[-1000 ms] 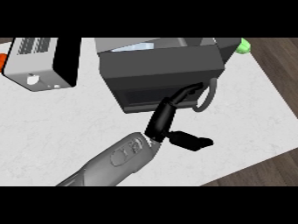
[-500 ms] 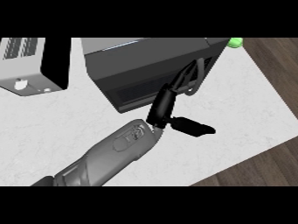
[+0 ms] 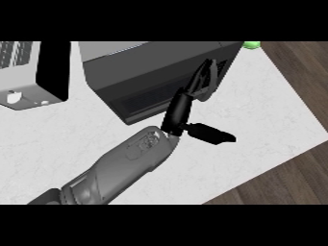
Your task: Pick up the milk, place it into the microwave and close the microwave
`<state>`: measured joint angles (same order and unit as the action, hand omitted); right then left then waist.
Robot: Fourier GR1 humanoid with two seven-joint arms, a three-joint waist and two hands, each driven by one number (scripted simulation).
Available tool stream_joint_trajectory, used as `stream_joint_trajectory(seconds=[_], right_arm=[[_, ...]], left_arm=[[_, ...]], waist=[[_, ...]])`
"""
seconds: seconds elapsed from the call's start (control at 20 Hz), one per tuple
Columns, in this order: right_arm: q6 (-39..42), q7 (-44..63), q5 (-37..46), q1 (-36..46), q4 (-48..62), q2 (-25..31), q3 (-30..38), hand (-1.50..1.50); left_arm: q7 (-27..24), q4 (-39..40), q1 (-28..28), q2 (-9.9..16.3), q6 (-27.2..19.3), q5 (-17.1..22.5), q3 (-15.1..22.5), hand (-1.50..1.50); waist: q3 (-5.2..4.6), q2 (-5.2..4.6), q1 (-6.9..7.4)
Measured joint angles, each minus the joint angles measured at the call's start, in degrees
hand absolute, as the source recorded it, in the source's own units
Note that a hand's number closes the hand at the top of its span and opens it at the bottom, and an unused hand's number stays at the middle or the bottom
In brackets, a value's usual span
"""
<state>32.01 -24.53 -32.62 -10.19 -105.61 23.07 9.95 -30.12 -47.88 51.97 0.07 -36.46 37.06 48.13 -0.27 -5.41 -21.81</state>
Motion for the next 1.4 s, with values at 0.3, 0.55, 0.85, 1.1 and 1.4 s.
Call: stream_joint_trajectory(seconds=[0.3, 0.55, 0.85, 1.1, 1.4], right_arm=[[-0.13, 1.47, -1.96, 1.02, 0.21, 1.38, 0.94, -1.5], [-0.02, 2.43, -3.37, 1.85, 0.37, 2.28, 1.3, -1.5], [0.04, 3.63, -4.82, 2.85, 0.65, 3.42, 1.71, -1.5], [0.2, 4.62, -5.91, 3.65, 0.57, 4.43, 1.89, -1.5], [0.47, 5.5, -7.28, 4.23, 0.79, 5.17, 1.97, -1.5]], left_arm=[[-2.27, 0.94, 0.31, 0.23, -0.75, 2.02, 0.55, -1.5], [-4.24, 1.54, 0.48, 0.31, -1.05, 3.57, 1.06, -1.5], [-6.23, 2.16, 0.7, 0.37, -1.53, 5.22, 1.77, -1.5], [-7.52, 2.62, 0.86, 0.36, -1.81, 6.67, 2.41, -1.5], [-8.96, 3.24, 1.16, 0.27, -1.98, 8.21, 3.13, -1.5]], waist=[[0.01, -0.02, -0.81], [0.05, -0.13, -1.2], [0.07, -0.24, -1.71], [0.06, -0.22, -2.11], [0.13, -0.24, -2.46]])
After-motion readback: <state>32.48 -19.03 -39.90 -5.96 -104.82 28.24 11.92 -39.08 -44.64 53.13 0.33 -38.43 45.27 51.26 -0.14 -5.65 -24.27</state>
